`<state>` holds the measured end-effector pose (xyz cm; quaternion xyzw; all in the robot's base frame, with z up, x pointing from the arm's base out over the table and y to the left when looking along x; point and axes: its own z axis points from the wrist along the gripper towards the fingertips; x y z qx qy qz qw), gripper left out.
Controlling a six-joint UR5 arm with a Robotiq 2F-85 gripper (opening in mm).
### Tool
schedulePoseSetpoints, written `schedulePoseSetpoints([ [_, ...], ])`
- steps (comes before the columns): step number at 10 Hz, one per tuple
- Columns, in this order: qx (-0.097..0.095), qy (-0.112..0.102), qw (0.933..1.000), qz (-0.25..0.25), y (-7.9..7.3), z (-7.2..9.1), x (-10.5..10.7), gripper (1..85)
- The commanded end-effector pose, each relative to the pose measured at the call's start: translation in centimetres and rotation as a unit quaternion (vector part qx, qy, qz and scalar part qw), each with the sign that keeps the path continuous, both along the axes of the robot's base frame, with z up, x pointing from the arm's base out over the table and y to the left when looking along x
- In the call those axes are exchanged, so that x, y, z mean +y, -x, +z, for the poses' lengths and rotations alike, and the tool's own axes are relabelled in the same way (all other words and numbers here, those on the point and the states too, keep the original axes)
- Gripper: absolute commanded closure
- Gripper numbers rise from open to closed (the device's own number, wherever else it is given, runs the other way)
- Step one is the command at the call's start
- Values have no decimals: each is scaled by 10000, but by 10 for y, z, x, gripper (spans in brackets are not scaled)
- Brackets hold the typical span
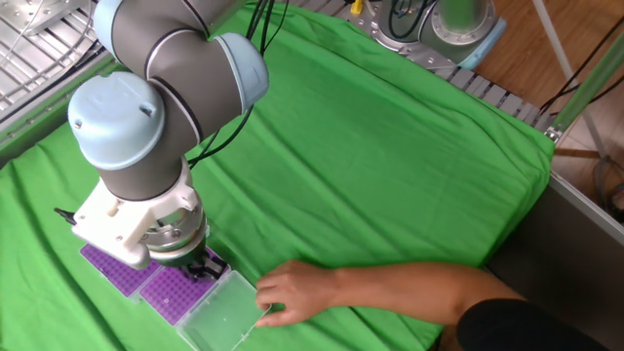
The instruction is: Insert a small pipette tip into the holder for small pipette tips
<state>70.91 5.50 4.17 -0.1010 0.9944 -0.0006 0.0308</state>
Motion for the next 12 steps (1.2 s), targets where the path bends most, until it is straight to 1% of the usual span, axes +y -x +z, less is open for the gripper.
schedulePoseSetpoints([
  [1,-20,-66,10000,-48,-1,0,1,693],
  [2,-12,-68,9999,-78,0,1,1,713],
  [3,18,-10,9999,-140,2,3,-1,783],
  [4,33,3,9998,-178,3,5,-2,823],
  [5,40,16,9998,-217,3,6,-3,843],
  [7,92,62,9996,-248,6,10,-4,847],
  [8,145,78,9995,-257,7,16,-3,847],
  [10,269,82,9993,-228,9,32,-4,847],
  [12,277,38,9994,-196,8,41,-6,847],
])
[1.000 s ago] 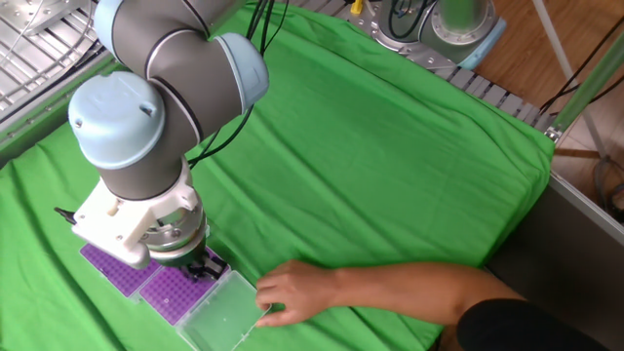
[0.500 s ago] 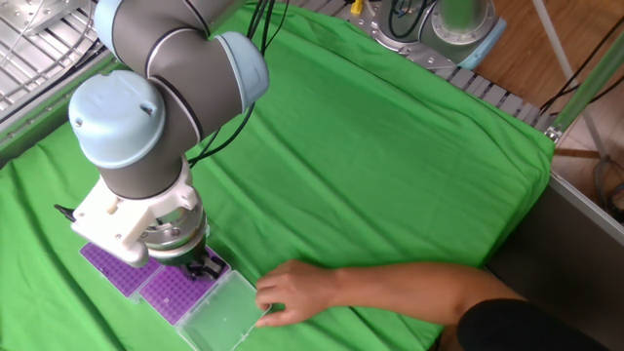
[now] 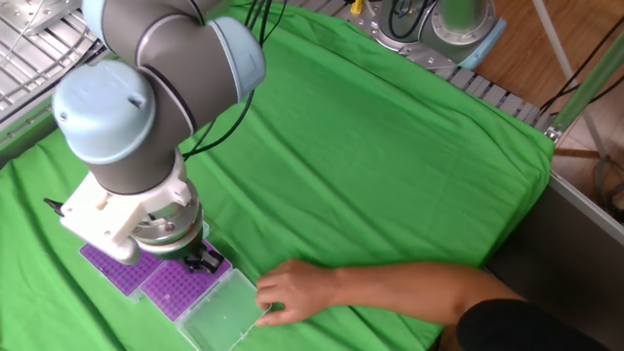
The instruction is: Insert a small pipette tip into the holder for small pipette tips
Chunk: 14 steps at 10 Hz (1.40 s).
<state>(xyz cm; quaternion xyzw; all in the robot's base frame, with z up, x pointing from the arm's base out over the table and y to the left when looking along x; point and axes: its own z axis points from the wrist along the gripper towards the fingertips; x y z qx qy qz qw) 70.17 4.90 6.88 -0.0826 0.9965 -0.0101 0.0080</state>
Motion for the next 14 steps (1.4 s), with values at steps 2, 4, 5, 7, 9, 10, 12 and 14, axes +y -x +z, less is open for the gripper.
schedulePoseSetpoints([
  [2,45,-89,9999,75,-2,21,-6,847],
  [4,-97,156,9985,510,-13,26,-29,847],
  [5,-237,383,9959,789,-23,26,-44,847],
  [7,-398,557,9924,1026,-35,27,-61,847],
  [9,-610,582,9884,1260,-47,21,-78,847],
  [10,-702,613,9870,1313,-53,17,-83,847],
  [12,-832,667,9838,1444,-58,13,-91,847],
  [14,-930,631,9816,1542,-61,6,-98,847],
])
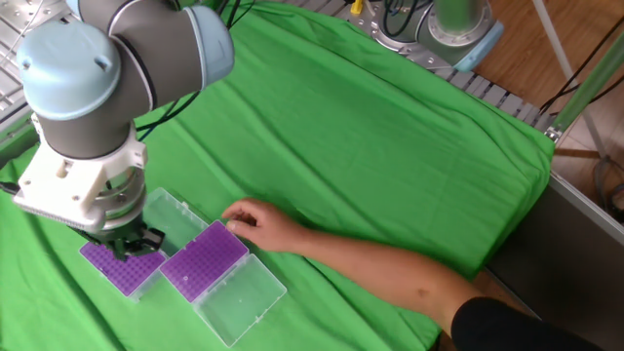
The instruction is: Insert a small pipette tip into the holder for small pipette tips
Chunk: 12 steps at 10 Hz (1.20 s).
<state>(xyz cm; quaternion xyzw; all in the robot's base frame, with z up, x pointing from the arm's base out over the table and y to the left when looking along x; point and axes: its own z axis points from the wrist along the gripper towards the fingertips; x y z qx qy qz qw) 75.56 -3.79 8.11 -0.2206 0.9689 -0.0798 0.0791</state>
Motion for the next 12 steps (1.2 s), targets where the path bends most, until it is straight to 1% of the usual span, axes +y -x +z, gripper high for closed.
schedulePoseSetpoints([
  [1,-171,-28,9997,166,-7,-8,-13,847],
  [2,-171,-36,9997,166,-6,-10,-14,847],
  [6,-26,-185,9998,103,6,-17,-16,847],
  [10,80,-210,9997,8,14,-14,-16,847],
  [12,90,-226,9997,-39,16,-14,-15,847],
])
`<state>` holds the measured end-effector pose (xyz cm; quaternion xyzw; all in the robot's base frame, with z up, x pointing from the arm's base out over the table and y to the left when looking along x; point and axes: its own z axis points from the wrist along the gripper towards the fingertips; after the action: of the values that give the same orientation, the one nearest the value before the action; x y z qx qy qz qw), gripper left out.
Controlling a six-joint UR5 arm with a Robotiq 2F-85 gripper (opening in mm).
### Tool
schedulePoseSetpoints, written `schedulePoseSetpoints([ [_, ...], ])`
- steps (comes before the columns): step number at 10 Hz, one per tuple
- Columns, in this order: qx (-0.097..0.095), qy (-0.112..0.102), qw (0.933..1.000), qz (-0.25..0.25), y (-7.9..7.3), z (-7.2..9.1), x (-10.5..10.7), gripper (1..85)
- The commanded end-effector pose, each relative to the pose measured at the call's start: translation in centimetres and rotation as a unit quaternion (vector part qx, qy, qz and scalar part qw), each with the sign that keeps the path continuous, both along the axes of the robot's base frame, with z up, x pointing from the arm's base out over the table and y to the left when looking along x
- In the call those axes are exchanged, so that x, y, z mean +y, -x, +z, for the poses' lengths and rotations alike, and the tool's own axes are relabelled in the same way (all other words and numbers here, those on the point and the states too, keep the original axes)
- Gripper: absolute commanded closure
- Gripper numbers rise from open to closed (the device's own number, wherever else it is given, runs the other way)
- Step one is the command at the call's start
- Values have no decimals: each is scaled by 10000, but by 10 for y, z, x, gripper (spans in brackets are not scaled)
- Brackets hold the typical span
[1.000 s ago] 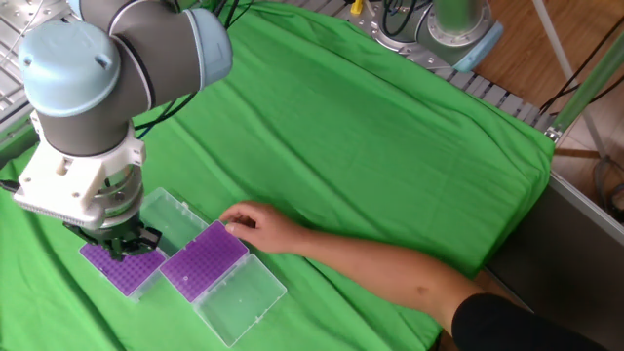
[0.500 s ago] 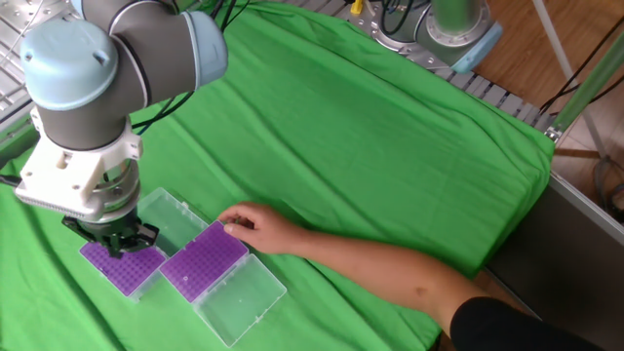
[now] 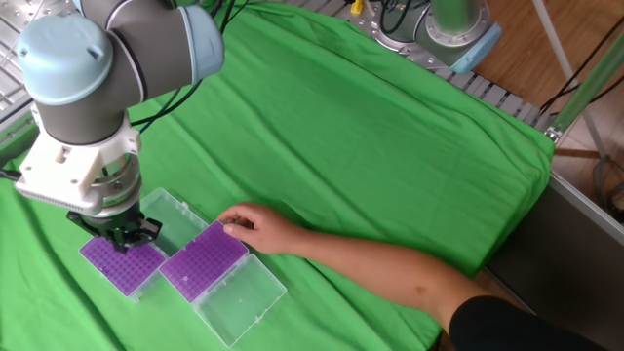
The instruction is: Insert a small pipette tip into the holder for small pipette tips
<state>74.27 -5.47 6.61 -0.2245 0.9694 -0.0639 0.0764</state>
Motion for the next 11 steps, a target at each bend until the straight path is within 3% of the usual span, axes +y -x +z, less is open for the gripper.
schedulePoseSetpoints([
  [1,34,-98,9999,-101,4,1,3,847],
  [5,48,-202,9997,-125,6,-3,6,847],
  [11,-24,-190,9998,32,3,-8,3,847],
])
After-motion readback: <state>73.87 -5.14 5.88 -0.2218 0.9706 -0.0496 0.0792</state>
